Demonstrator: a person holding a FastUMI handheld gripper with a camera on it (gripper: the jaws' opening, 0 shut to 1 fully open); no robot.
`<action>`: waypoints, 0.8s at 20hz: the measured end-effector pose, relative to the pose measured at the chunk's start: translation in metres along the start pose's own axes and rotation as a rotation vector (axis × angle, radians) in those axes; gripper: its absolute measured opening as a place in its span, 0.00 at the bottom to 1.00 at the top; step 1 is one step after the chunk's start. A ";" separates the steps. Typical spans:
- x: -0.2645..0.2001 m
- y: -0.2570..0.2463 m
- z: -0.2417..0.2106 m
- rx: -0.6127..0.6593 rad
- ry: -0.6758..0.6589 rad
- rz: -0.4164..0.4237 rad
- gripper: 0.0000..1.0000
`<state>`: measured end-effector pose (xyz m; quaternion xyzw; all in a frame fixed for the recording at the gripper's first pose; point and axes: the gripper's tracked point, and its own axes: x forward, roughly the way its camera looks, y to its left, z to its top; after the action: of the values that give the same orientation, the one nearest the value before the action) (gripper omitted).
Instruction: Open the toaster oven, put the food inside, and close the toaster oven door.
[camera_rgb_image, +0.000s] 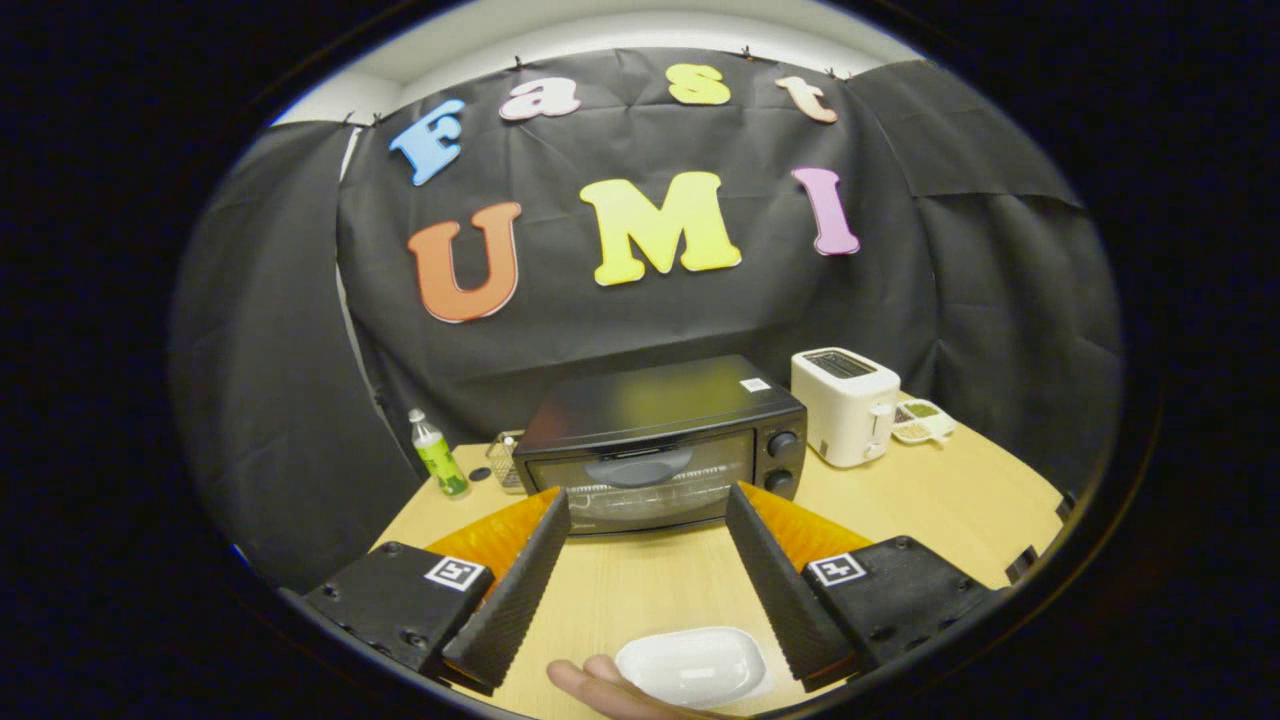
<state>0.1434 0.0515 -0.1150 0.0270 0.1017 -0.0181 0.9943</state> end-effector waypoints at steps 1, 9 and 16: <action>-0.008 -0.006 -0.007 -0.033 0.008 -0.012 1.00; -0.091 -0.022 0.007 -0.045 -0.064 -0.036 1.00; -0.126 -0.029 0.022 -0.112 -0.149 -0.029 1.00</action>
<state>0.0238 0.0254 -0.0694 -0.0315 0.0287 -0.0288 0.9987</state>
